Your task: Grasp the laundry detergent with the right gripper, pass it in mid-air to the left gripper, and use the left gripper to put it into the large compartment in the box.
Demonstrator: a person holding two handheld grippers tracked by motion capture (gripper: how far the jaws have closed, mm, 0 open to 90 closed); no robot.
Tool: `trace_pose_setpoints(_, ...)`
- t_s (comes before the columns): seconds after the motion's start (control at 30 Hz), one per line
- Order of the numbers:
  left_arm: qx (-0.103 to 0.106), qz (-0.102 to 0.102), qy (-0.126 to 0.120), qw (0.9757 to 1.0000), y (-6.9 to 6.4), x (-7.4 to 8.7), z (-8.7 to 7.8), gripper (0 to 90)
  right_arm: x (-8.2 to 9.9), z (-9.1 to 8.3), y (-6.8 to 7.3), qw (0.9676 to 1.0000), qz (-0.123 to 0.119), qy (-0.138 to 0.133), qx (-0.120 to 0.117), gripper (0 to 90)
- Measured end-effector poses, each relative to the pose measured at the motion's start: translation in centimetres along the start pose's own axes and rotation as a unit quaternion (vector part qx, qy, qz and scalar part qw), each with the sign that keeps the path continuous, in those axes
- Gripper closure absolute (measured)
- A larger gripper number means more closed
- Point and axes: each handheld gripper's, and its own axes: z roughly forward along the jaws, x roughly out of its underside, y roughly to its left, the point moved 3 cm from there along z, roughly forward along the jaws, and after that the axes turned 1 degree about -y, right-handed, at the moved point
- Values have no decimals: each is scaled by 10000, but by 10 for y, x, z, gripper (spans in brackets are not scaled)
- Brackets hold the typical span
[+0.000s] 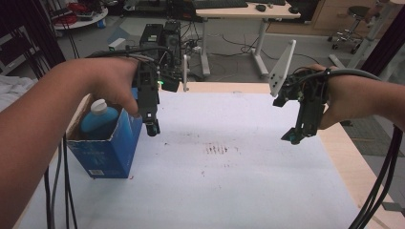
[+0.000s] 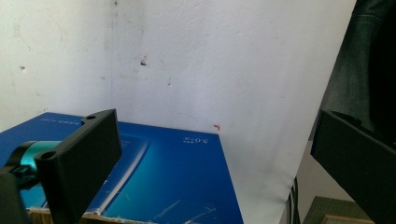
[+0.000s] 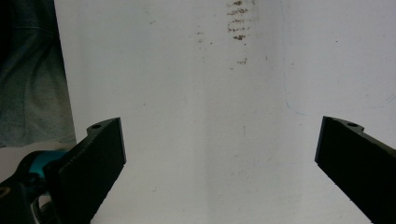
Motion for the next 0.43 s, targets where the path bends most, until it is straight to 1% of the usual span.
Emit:
trace_pose_setpoints(0.1,20,-1,-33,10000,0,-1,1,17,0,0,0,10000,23,-3,5,9)
trace_pose_setpoints(0.17,31,1,6,10000,1,-1,1,17,0,1,0,10000,21,7,2,9)
trace_pose_setpoints(0.43,42,21,34,10000,0,-3,3,17,0,1,-1,10000,6,-4,25,9)
